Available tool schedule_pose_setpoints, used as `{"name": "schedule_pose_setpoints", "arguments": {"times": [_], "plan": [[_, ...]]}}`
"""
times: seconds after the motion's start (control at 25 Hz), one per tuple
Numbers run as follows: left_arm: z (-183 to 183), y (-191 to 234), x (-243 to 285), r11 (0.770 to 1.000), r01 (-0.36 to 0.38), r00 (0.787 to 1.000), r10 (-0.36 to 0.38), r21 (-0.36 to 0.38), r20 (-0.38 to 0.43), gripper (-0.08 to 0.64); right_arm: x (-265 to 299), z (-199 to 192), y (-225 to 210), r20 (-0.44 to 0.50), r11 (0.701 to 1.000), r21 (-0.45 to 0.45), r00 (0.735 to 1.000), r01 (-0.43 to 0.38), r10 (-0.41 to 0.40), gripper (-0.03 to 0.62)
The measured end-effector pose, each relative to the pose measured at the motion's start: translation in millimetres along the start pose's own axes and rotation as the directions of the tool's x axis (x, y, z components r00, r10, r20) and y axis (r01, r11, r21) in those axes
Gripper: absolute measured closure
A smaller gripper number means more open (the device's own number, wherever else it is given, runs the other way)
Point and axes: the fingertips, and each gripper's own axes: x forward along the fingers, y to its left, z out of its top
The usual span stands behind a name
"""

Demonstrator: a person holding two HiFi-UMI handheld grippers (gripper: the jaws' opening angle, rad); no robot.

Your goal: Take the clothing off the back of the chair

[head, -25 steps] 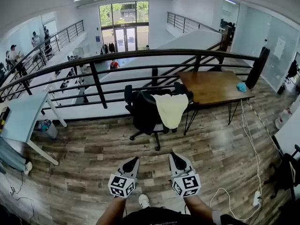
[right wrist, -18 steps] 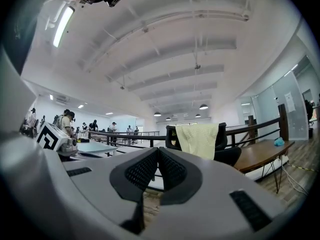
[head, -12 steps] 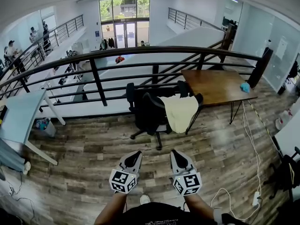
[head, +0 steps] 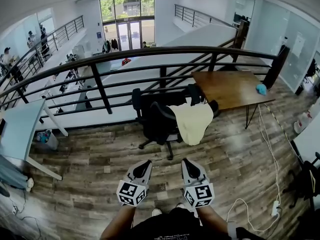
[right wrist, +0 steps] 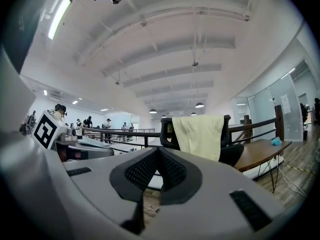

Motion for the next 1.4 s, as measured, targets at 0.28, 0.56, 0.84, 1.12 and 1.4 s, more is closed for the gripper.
{"name": "schedule_pose_setpoints", "arguments": {"times": [0.28,0.56,0.84,1.12,1.4], "plan": [[7.2,-1.0,22.3,1.0,-0.015,1.0,0.015,-0.001,0.017,0.548,18.3,-2.2,-14.3,-0.016,0.998,-0.058,0.999,-0.038,0.037,0.571],[16.0,-0.1,44.5,0.999,-0.049,0.998,0.049,-0.008,0.038,0.548,29.6,4.5,-36.4,-0.014,0.993,-0.096,0.997,-0.074,0.073,0.571],[17.8,-7.8,68.8,0.998,-0.069,0.997,0.069,-0.007,0.029,0.548,38.8,16.7,-52.0,0.003,0.983,-0.141,0.993,-0.115,0.116,0.571],[18.0,-7.9,88.3,0.994,-0.105,0.994,0.105,-0.003,0.024,0.548,52.2,15.9,-71.3,0.01,0.978,-0.155,0.989,-0.142,0.146,0.571],[18.5,-17.4,106.6,0.992,-0.124,0.992,0.124,0.009,0.02,0.548,53.5,10.1,-88.6,-0.003,0.972,-0.153,0.984,-0.176,0.178,0.571]]}}
